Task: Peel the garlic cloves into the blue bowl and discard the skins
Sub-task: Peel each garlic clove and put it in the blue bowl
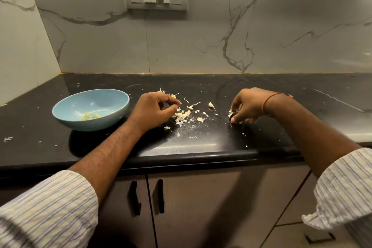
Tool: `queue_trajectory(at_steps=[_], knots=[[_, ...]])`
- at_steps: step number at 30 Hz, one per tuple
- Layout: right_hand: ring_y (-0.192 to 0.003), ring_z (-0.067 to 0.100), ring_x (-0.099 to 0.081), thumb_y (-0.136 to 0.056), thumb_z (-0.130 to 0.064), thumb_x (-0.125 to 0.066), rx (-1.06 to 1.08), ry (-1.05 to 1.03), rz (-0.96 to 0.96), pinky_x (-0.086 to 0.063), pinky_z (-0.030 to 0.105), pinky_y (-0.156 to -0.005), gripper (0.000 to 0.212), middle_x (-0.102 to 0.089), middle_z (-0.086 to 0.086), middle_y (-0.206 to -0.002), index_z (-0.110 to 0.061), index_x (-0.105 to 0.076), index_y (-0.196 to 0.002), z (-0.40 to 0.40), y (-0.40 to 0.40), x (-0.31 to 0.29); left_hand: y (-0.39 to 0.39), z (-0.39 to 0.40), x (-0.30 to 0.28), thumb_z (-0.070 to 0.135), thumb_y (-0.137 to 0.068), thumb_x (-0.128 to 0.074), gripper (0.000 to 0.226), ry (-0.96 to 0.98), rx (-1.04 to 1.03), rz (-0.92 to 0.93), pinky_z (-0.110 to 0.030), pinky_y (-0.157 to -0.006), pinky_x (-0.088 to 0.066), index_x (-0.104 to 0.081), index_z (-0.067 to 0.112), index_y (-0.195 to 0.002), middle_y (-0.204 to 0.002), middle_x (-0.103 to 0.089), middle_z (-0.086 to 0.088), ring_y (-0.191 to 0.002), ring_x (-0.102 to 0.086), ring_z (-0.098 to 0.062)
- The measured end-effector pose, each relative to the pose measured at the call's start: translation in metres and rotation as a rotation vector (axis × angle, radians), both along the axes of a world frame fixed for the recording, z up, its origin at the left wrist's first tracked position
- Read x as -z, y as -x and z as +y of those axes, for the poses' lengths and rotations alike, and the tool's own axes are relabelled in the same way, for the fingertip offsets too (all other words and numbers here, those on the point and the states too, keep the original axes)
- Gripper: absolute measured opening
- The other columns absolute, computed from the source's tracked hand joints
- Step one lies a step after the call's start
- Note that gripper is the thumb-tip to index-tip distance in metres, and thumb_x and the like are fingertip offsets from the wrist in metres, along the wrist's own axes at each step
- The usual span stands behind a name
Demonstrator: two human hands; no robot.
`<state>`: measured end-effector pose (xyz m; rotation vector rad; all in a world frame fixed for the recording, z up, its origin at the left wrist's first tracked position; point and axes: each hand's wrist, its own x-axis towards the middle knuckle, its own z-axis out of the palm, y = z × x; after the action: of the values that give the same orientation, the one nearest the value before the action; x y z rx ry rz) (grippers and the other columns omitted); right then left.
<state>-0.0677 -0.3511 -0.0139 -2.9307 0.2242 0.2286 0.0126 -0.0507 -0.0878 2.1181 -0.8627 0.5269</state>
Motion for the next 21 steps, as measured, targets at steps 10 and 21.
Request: queue_trajectory(at_steps=[10,21], knots=[[-0.093,0.031,-0.079,-0.083,0.006,-0.082,-0.152,-1.071,-0.373,-0.065,0.030,-0.079,0.033,-0.078,0.021,-0.104,-0.001,-0.074,-0.114,0.058,-0.019,0.027,0.002,0.001,0.001,0.032,-0.088,-0.086,0.027,0.031,0.068,0.022,-0.040,-0.077,-0.064,-0.081,0.027,-0.113,-0.095,-0.080,0.015,-0.079,-0.075,-0.017],[-0.089,0.023,-0.079,-0.083,-0.008,-0.087,-0.289,-1.080,-0.578,-0.064,0.032,-0.079,0.031,-0.080,0.009,-0.098,-0.008,-0.076,-0.112,0.091,-0.049,0.054,-0.002,0.003,-0.002,0.029,-0.092,-0.082,0.025,0.125,0.033,0.017,-0.038,-0.080,-0.066,-0.082,0.019,-0.115,-0.096,-0.082,0.007,-0.085,-0.078,-0.005]])
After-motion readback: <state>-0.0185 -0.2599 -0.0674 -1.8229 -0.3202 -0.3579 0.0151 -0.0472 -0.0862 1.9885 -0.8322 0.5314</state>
